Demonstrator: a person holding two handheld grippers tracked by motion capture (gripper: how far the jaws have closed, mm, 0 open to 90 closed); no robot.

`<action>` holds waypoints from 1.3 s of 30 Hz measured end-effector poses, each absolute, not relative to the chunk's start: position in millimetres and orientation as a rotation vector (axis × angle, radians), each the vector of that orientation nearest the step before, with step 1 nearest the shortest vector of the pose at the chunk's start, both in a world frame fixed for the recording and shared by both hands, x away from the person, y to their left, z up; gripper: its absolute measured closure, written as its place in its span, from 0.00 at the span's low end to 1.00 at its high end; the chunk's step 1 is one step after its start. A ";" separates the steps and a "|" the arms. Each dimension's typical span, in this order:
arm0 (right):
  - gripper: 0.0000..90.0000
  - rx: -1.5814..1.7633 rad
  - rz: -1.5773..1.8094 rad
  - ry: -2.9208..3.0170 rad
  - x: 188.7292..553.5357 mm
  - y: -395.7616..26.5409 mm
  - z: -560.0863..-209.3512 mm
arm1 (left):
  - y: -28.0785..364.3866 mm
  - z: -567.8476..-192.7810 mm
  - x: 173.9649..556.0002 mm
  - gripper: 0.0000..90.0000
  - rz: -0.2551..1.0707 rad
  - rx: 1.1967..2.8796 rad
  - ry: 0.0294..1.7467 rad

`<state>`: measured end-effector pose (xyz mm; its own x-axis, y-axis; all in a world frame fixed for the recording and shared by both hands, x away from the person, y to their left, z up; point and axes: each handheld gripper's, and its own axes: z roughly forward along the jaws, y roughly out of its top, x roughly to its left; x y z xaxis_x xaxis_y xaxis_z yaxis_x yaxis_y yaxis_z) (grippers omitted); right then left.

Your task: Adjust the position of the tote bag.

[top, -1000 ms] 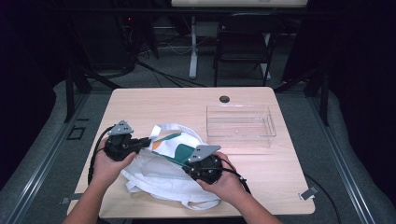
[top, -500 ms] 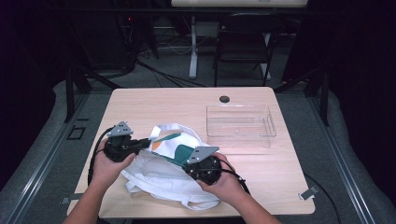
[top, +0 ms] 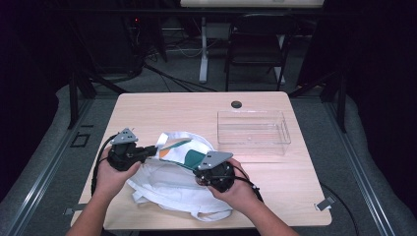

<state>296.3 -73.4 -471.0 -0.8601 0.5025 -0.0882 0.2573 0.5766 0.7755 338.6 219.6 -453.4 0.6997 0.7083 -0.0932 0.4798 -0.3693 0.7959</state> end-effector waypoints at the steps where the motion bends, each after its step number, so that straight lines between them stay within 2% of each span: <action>1: 0.98 0.629 1.164 2.507 296.3 -73.3 -470.6 | 219.8 -453.3 338.4 0.97 0.334 2.039 0.909; 27: 0.98 0.654 1.156 2.393 307.2 -74.2 -456.2 | 220.8 -453.4 339.8 0.94 0.344 2.030 0.923; 39: 0.98 0.659 1.161 2.376 310.2 -74.3 -454.7 | 223.3 -452.5 340.0 0.85 0.362 2.022 0.919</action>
